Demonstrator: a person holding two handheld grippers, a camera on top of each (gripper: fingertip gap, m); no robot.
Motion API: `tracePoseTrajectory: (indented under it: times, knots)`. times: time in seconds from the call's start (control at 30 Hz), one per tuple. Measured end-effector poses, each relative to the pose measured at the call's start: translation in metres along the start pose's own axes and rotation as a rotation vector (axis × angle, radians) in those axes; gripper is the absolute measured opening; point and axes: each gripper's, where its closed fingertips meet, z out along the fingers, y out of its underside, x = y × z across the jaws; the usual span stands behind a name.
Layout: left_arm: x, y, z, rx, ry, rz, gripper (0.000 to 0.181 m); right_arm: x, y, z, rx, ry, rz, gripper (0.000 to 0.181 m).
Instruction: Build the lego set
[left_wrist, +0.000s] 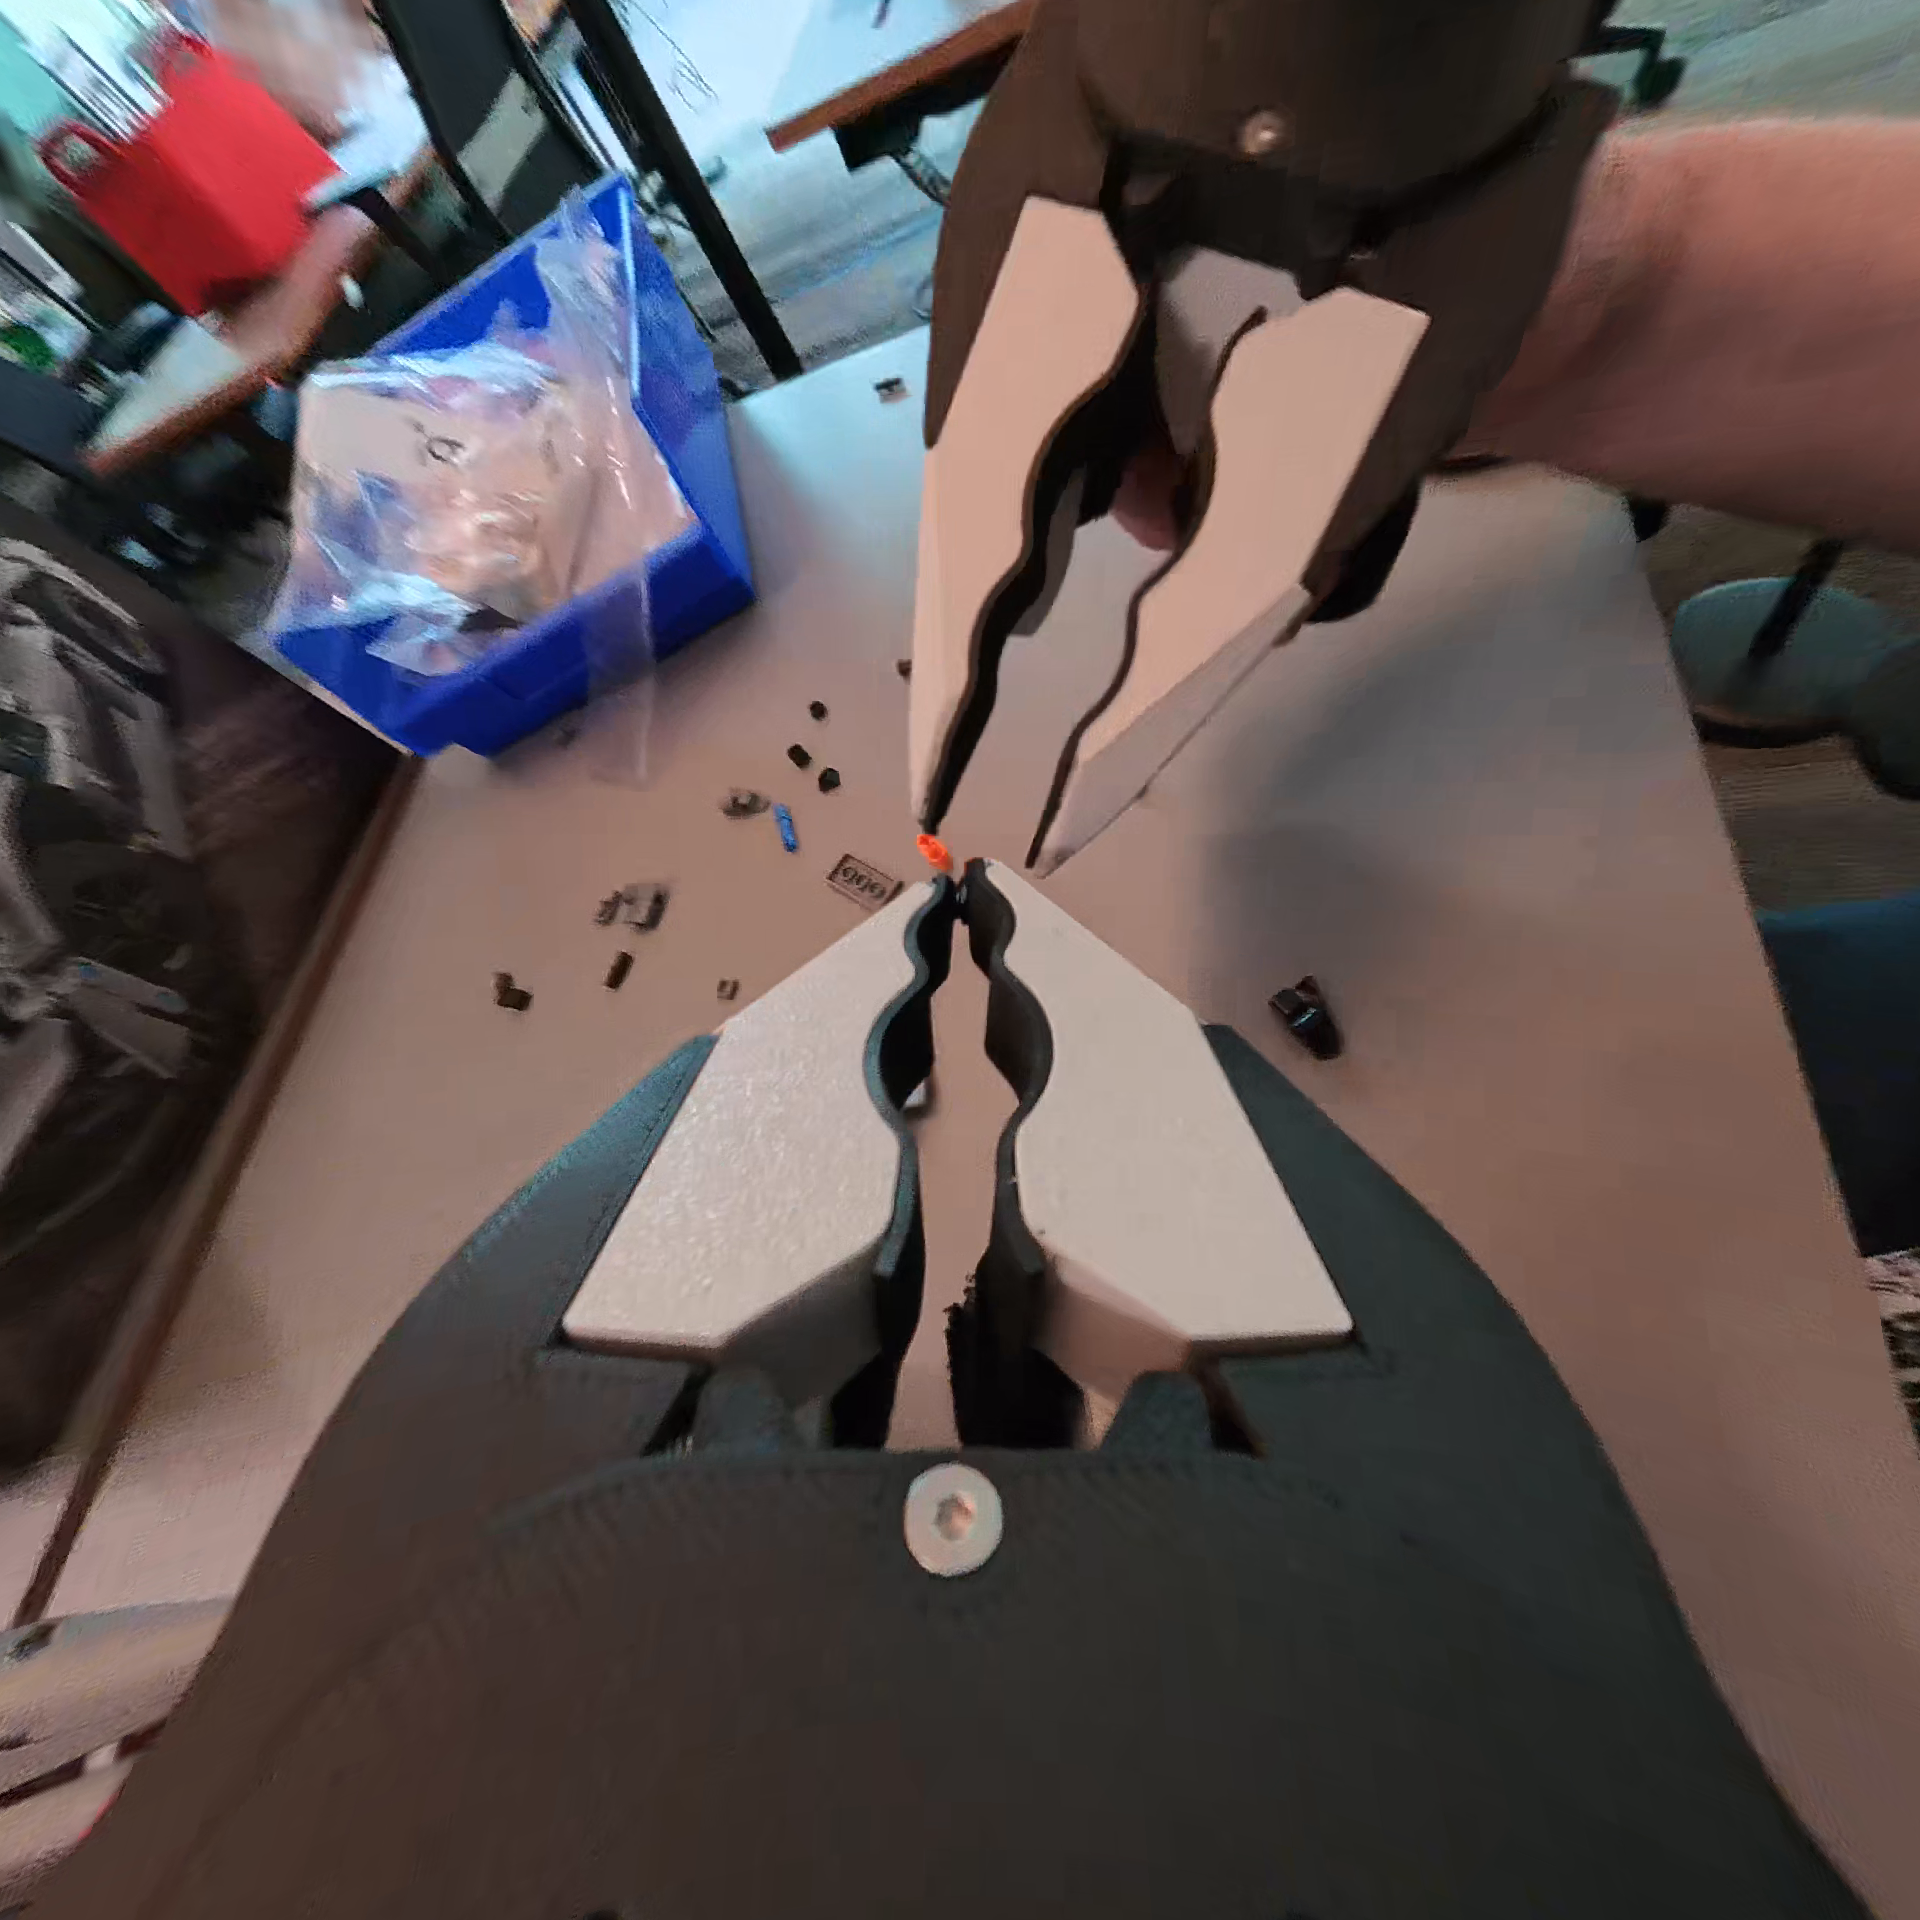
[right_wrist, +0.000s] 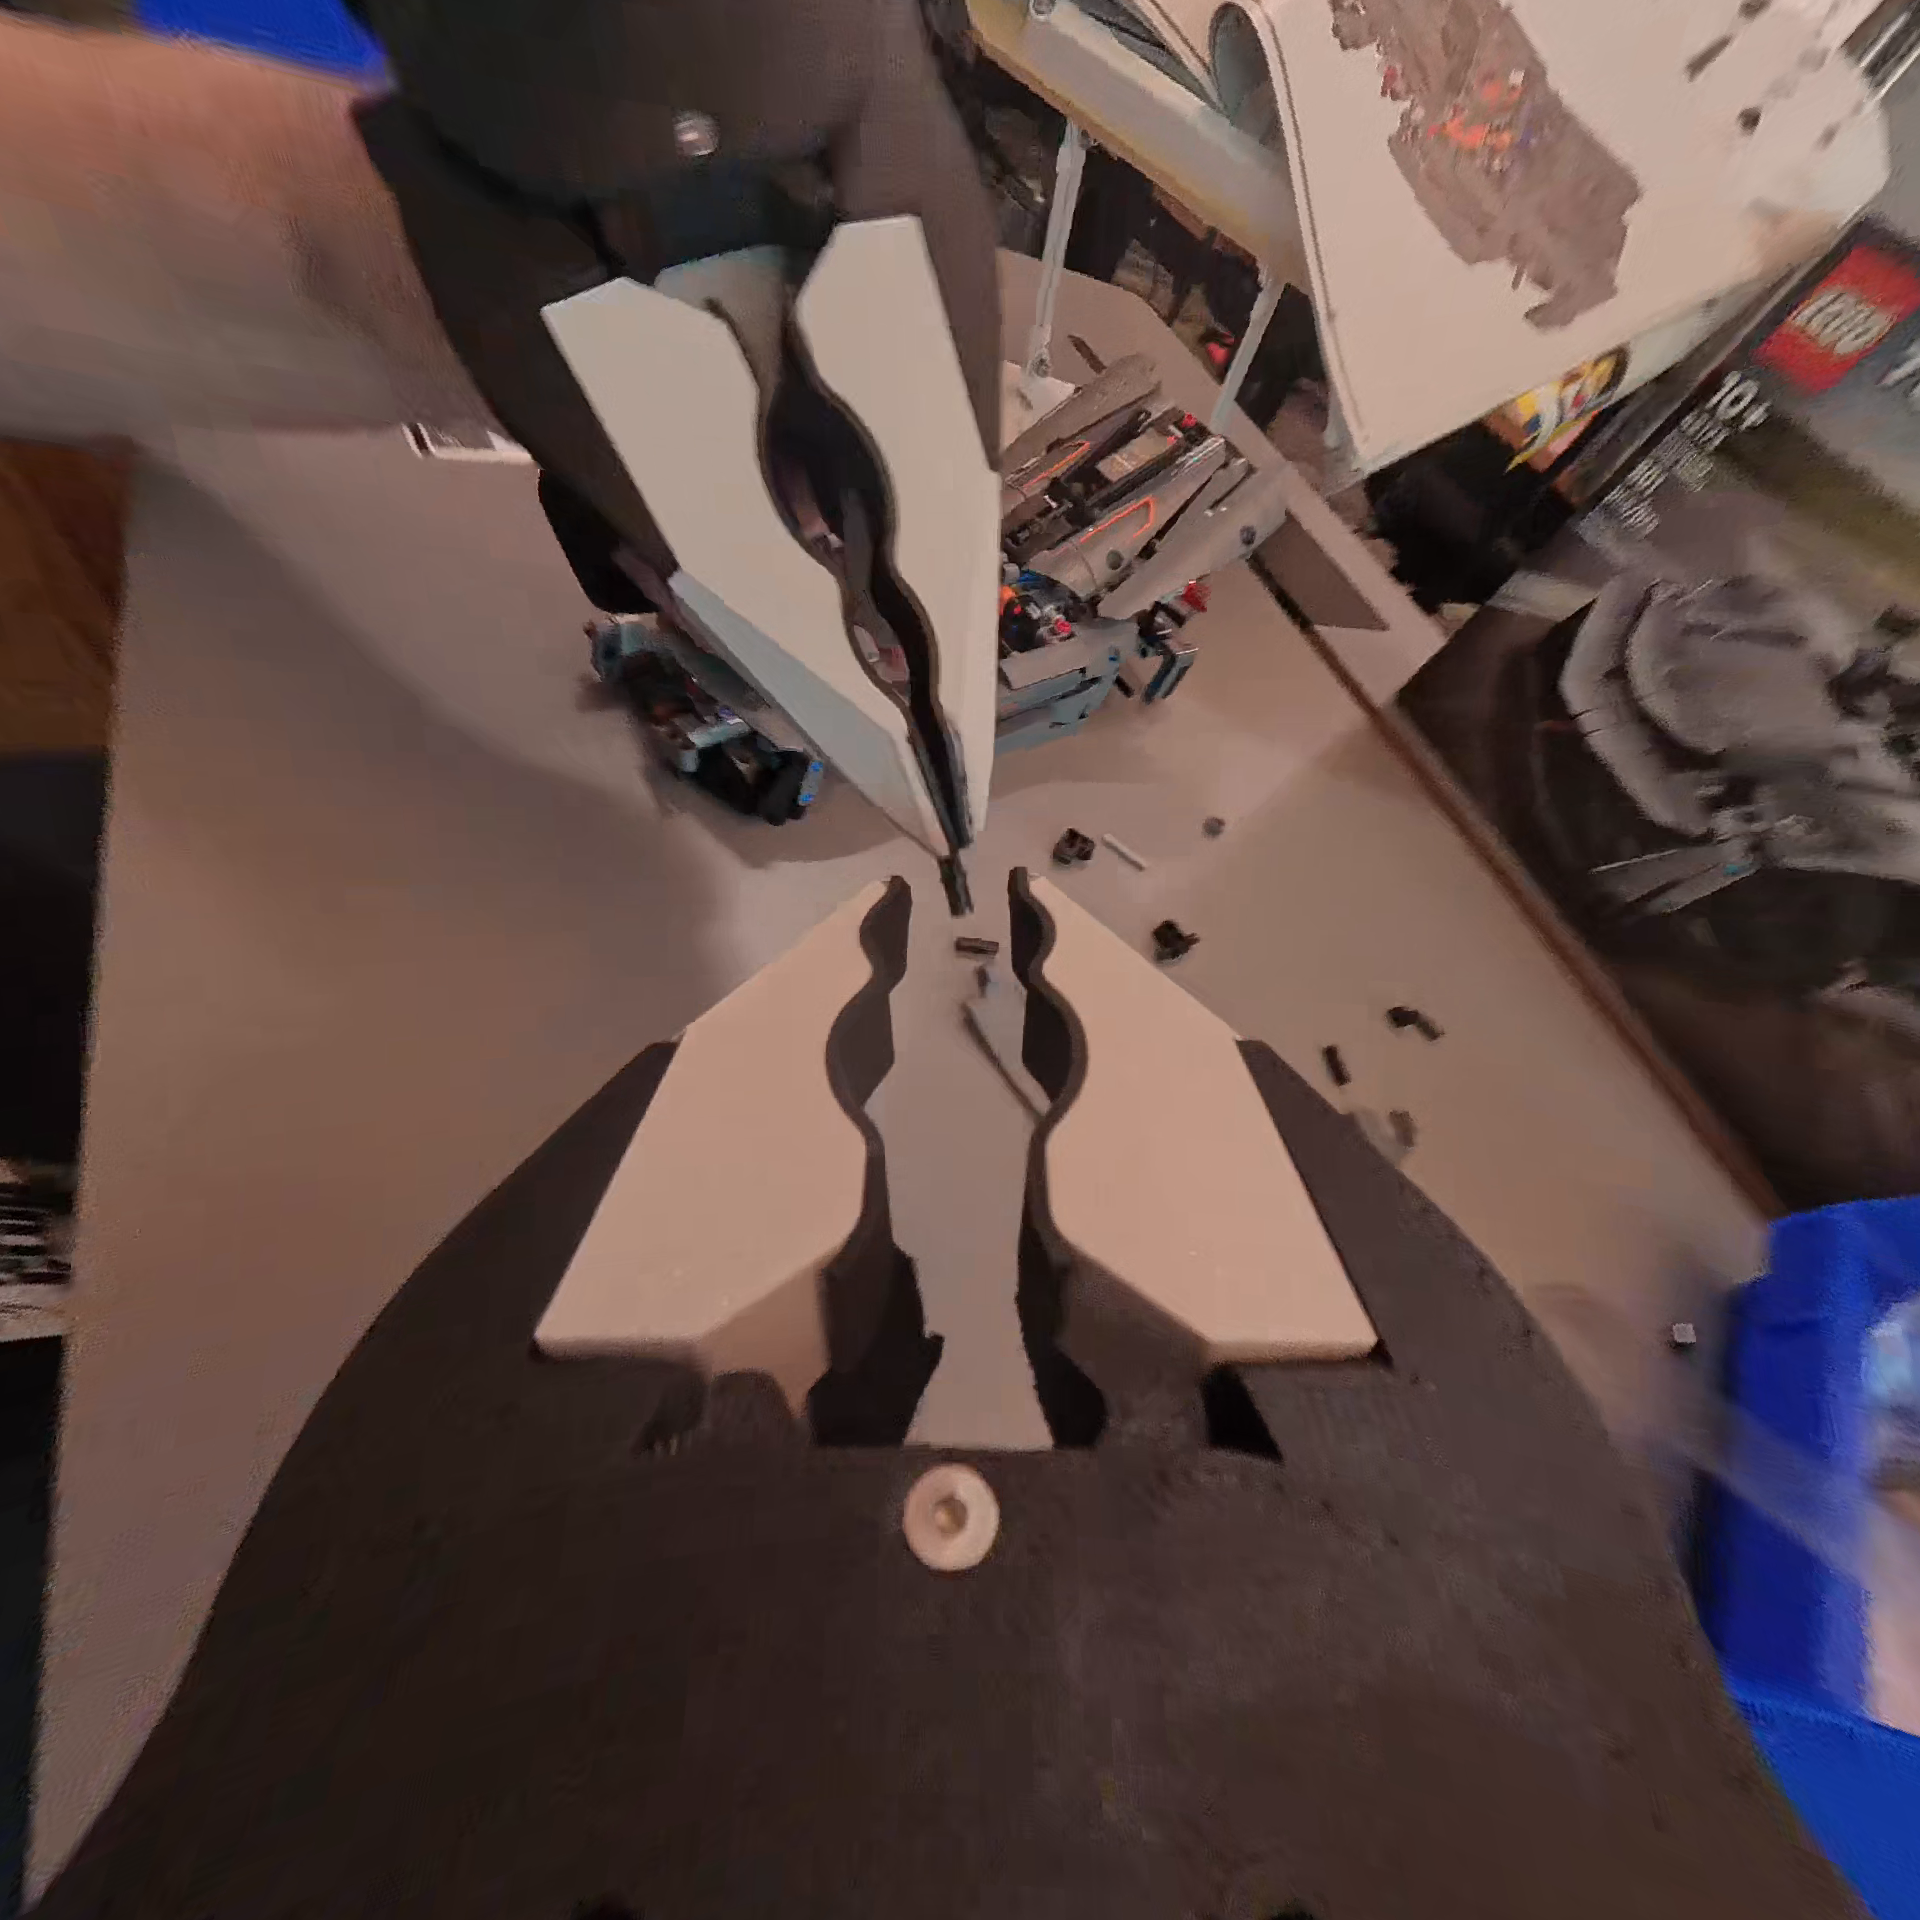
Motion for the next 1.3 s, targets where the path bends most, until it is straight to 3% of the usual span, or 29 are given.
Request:
tracePoseTrajectory:
  times: [0.2, 0.47, 0.77, 0.97, 1.03, 1.3]
  knots:
    - [-0.003, -0.007, 0.005, -0.017, 0.081, -0.130, 0.000, 0.006, 0.003, 0.010, -0.119, 0.112, -0.175, 0.003]
    - [-0.008, -0.023, -0.005, 0.154, 0.156, -0.294, 0.009, 0.009, -0.011, -0.001, 0.078, -0.032, 0.162, 0.003]
    - [-0.004, -0.022, -0.003, 0.170, 0.188, -0.332, 0.002, 0.005, -0.011, 0.002, 0.071, -0.002, 0.097, 0.003]
    - [0.003, -0.003, -0.001, 0.039, 0.209, -0.329, 0.001, -0.006, -0.001, 0.011, 0.038, -0.079, 0.158, 0.003]
    - [0.008, 0.010, 0.004, -0.048, 0.210, -0.316, 0.001, -0.012, 0.011, 0.015, -0.021, -0.137, 0.212, 0.009]
    - [0.025, 0.042, 0.011, -0.242, 0.277, -0.339, 0.001, -0.034, 0.055, 0.032, -0.201, -0.289, 0.236, 0.000]
